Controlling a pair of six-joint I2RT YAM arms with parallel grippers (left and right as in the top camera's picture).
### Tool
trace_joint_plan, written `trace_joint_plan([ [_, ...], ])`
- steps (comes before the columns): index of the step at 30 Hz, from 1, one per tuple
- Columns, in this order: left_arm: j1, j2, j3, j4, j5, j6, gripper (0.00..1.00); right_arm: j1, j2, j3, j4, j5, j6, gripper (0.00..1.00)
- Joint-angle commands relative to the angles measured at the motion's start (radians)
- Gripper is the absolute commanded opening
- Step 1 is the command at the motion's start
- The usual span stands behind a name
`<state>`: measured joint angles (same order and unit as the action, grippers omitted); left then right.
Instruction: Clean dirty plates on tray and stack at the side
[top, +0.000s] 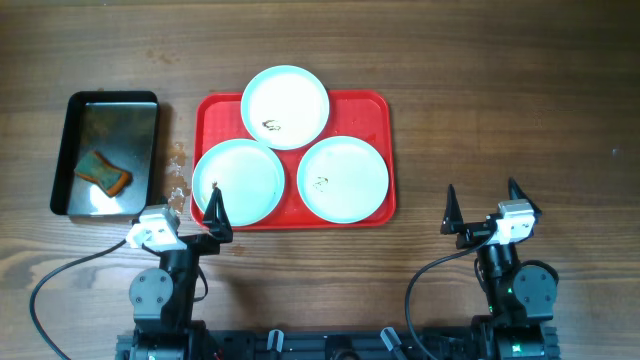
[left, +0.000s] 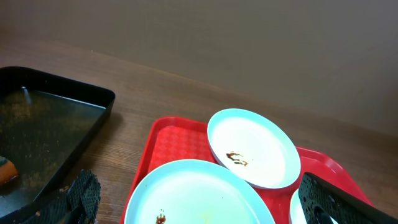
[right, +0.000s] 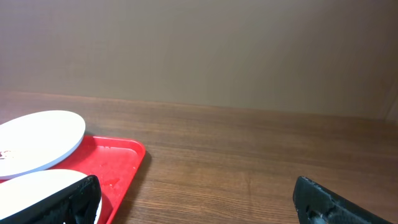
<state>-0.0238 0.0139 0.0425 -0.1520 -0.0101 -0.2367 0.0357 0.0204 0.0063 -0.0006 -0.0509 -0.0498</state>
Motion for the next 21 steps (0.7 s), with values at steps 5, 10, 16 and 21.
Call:
trace_joint_plan([
  [5,0.006,0.097,0.106,-0.054,-0.003,0.026,1.0,-0.005,0.003,-0.001,0.002,0.003,0.012,1.0],
  [10,0.006,0.333,0.266,-0.053,-0.002,0.054,1.0,-0.005,0.003,-0.001,0.002,0.003,0.012,1.0],
  [16,0.006,0.62,0.546,-0.174,0.021,0.05,1.0,-0.005,0.003,-0.001,0.002,0.003,0.012,1.0],
  [21,0.006,0.874,0.824,-0.429,0.062,0.049,1.0,-0.005,0.003,-0.001,0.002,0.003,0.012,1.0],
])
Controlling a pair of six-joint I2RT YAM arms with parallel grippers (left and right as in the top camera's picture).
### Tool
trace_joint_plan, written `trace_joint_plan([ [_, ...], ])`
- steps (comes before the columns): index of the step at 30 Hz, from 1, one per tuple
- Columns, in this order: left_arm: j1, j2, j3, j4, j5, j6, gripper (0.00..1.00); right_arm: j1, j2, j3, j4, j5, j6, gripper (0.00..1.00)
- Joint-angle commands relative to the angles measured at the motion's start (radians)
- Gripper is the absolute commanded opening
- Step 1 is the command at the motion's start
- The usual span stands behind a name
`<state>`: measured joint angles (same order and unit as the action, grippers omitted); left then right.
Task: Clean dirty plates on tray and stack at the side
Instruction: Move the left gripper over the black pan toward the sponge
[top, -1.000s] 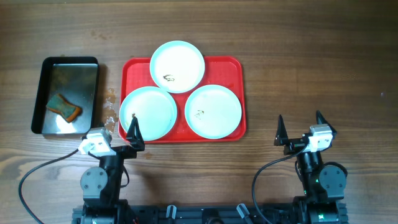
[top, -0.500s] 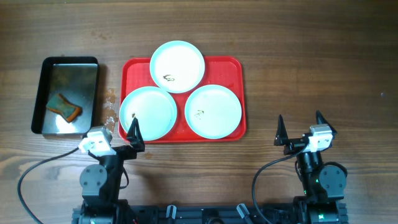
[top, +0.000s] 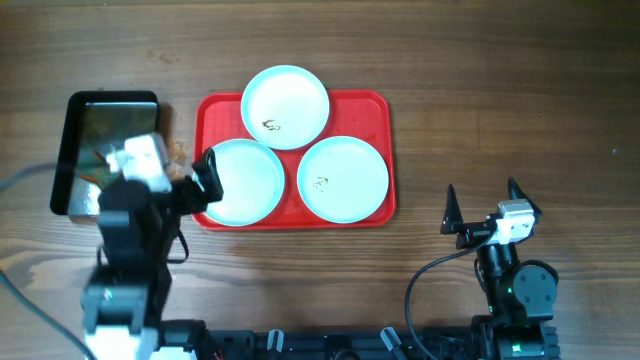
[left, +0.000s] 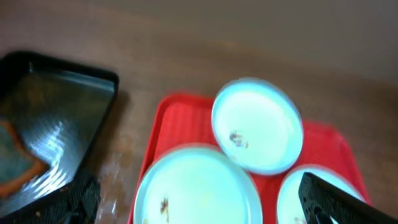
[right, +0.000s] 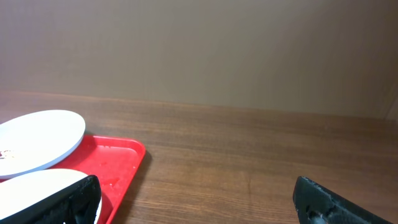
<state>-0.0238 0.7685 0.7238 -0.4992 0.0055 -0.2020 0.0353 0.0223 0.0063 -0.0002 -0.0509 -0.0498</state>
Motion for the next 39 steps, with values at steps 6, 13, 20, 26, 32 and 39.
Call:
trace_joint_plan([
  [6,0.006,0.28,0.375,-0.345,0.11,0.011,1.0,-0.005,0.001,-0.001,0.002,0.003,0.013,1.0],
  [13,0.006,0.275,0.383,-0.439,0.277,0.011,1.0,-0.005,0.001,-0.001,0.002,0.003,0.012,1.0],
  [20,0.006,0.275,0.383,-0.441,0.343,0.008,1.0,-0.005,0.001,-0.001,0.002,0.003,0.012,1.0],
  [26,0.006,0.291,0.383,-0.458,0.198,-0.032,1.0,-0.005,0.001,-0.001,0.002,0.003,0.012,1.0],
  [32,0.006,0.375,0.383,-0.496,0.033,-0.121,0.98,-0.005,0.001,-0.001,0.002,0.003,0.012,1.0],
  [39,0.043,0.428,0.383,-0.505,-0.075,-0.24,0.98,-0.005,0.001,-0.001,0.002,0.003,0.012,1.0],
])
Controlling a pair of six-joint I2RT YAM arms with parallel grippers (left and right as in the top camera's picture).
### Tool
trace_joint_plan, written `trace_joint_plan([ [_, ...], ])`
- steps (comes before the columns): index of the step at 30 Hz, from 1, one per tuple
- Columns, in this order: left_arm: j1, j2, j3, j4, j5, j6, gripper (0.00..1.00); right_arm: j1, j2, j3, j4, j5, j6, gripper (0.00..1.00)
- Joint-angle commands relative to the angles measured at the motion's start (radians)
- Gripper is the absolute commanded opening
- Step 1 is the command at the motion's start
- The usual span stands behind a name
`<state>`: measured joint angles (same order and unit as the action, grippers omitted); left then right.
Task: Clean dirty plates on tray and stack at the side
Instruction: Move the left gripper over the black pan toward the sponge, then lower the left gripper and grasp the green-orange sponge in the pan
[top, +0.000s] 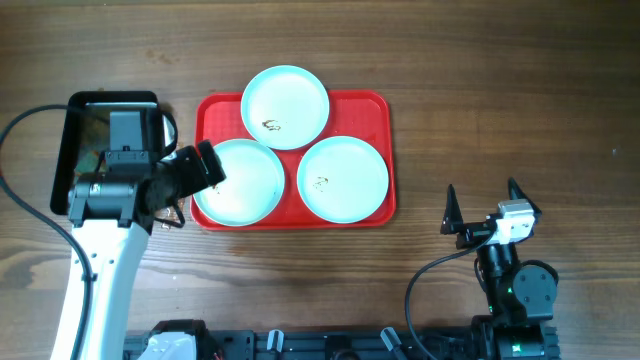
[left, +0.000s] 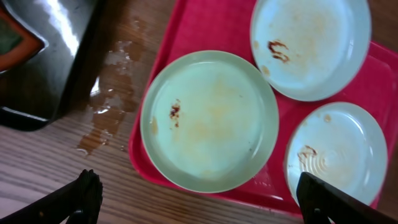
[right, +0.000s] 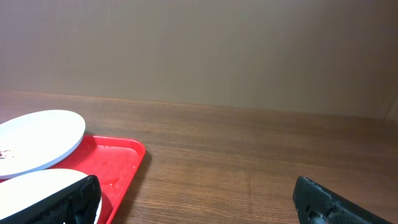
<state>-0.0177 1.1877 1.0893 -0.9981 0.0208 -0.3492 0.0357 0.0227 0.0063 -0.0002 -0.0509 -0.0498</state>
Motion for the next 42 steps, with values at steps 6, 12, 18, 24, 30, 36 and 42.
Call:
trace_joint_plan([
  [6,0.152,0.039,0.017,-0.017,-0.09,-0.109,0.98,-0.005,0.001,-0.001,0.002,0.003,0.012,1.0],
  [12,0.265,0.174,0.017,-0.04,-0.101,-0.262,0.95,-0.005,0.001,-0.001,0.002,0.003,0.012,1.0],
  [18,0.381,0.305,0.017,-0.03,-0.128,-0.443,0.88,-0.005,0.001,-0.001,0.002,0.003,0.012,1.0],
  [24,0.481,0.37,0.017,0.064,-0.193,-0.478,0.76,-0.005,0.001,-0.001,0.002,0.003,0.012,1.0],
  [30,0.531,0.377,0.018,0.156,-0.219,-0.466,0.79,-0.005,0.001,-0.001,0.002,0.003,0.012,1.0],
  [36,0.531,0.453,0.108,0.153,-0.201,-0.397,0.79,-0.005,0.001,-0.001,0.002,0.003,0.012,1.0],
  [42,0.531,0.577,0.251,0.083,-0.201,-0.391,0.63,-0.005,0.001,-0.001,0.002,0.003,0.012,1.0],
])
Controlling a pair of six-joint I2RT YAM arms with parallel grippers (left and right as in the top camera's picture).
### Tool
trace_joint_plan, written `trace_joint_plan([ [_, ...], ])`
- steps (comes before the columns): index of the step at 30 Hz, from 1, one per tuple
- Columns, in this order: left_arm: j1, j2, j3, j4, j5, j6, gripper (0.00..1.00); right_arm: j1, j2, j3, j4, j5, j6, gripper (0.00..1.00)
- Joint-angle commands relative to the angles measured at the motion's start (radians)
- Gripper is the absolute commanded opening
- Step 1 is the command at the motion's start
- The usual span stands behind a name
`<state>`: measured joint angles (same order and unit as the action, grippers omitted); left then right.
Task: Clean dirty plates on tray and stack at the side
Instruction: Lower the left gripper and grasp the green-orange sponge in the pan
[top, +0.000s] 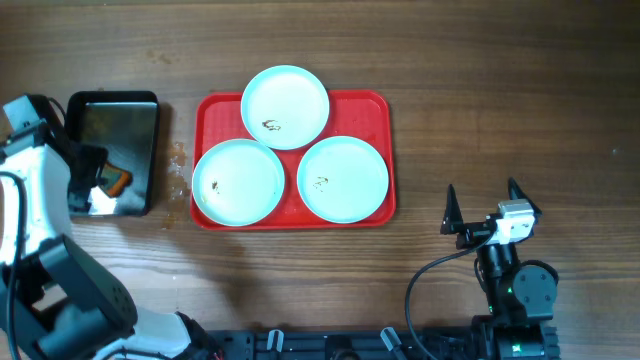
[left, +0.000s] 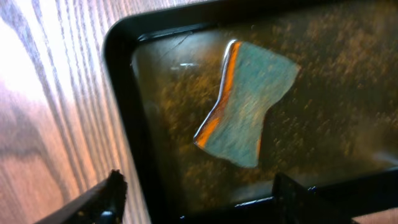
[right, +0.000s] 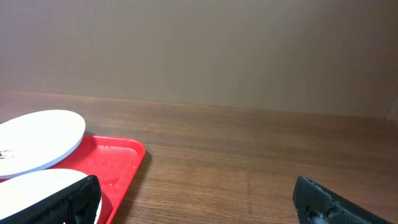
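Note:
Three pale blue plates lie on the red tray (top: 376, 108): the far plate (top: 285, 106), the near left plate (top: 238, 181) and the near right plate (top: 343, 178), each with small brown stains. A green sponge with an orange edge (left: 245, 102) lies in the wet black pan (top: 135, 110) left of the tray. My left gripper (left: 202, 199) hangs open above the pan's near end, the sponge just ahead of its fingers (left: 112, 193). My right gripper (right: 199, 208) is open and parked low at the table's front right, holding nothing.
Water drops (top: 178, 168) wet the wood between pan and tray. The left arm (top: 30, 190) reaches in from the far left edge. Bare wooden table (top: 500, 100) lies right of the tray and behind it.
My left gripper has moved from above the tray's near left plate to above the black pan, now looking down on the sponge. The right arm and the plates are unchanged.
My left gripper stood low at the table's front, left of the tray. Then it was raised beside the tray's left edge, then high over the near left plate, and now it is over the pan with the sponge. The right gripper stayed parked.

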<state>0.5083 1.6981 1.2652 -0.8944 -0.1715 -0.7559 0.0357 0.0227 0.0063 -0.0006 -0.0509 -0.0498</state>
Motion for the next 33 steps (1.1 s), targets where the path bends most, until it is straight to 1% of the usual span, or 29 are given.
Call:
trace_joint_plan([
  [1,0.005,0.085,0.09,-0.024,-0.005,0.015,0.62,-0.005,0.001,-0.001,0.002,0.003,0.012,1.0],
  [2,0.005,0.102,0.096,-0.022,0.001,0.013,0.6,-0.005,0.001,-0.001,0.002,0.003,0.012,1.0],
  [4,0.005,0.123,0.096,-0.013,0.006,0.008,0.6,-0.005,0.001,-0.001,0.002,0.003,0.012,1.0],
  [8,0.005,0.181,0.096,-0.004,0.011,0.009,0.68,-0.005,0.001,-0.001,0.002,0.003,0.012,1.0],
  [13,0.005,0.243,0.096,0.02,0.032,0.008,0.62,-0.005,0.001,-0.001,0.002,0.003,0.012,1.0],
  [15,0.005,0.259,0.096,0.039,0.032,0.008,0.64,-0.005,0.001,-0.001,0.002,0.003,0.012,1.0],
  [17,0.005,0.275,0.096,0.064,0.033,0.008,0.67,-0.005,0.001,-0.001,0.002,0.003,0.012,1.0],
  [21,0.005,0.279,0.097,0.123,0.032,0.008,0.67,-0.005,0.001,-0.001,0.002,0.003,0.012,1.0],
  [22,0.005,0.279,0.097,0.134,0.032,0.008,0.63,-0.005,0.001,-0.001,0.002,0.003,0.012,1.0],
  [24,0.005,0.279,0.097,0.154,0.032,0.008,0.5,-0.005,0.001,-0.001,0.002,0.003,0.012,1.0],
  [25,0.005,0.279,0.097,0.162,0.032,0.008,0.4,-0.005,0.001,-0.001,0.002,0.003,0.012,1.0],
  [26,0.005,0.279,0.097,0.166,0.032,0.008,0.25,-0.005,0.001,-0.001,0.002,0.003,0.013,1.0],
  [27,0.005,0.279,0.097,0.17,0.032,0.008,0.18,-0.005,0.001,-0.001,0.002,0.003,0.012,1.0],
  [29,0.005,0.279,0.097,0.17,0.032,0.008,0.11,-0.005,0.001,-0.001,0.002,0.003,0.012,1.0],
  [30,0.005,0.279,0.097,0.17,0.032,0.008,0.05,-0.005,0.001,-0.001,0.002,0.003,0.012,1.0],
  [31,0.005,0.279,0.097,0.169,0.032,0.008,0.04,-0.005,0.001,-0.001,0.002,0.003,0.012,1.0],
  [32,0.005,0.279,0.097,0.169,0.032,0.008,0.08,-0.005,0.001,-0.001,0.002,0.003,0.012,1.0],
  [33,0.005,0.279,0.097,0.169,0.032,0.008,0.29,-0.005,0.001,-0.001,0.002,0.003,0.012,1.0],
])
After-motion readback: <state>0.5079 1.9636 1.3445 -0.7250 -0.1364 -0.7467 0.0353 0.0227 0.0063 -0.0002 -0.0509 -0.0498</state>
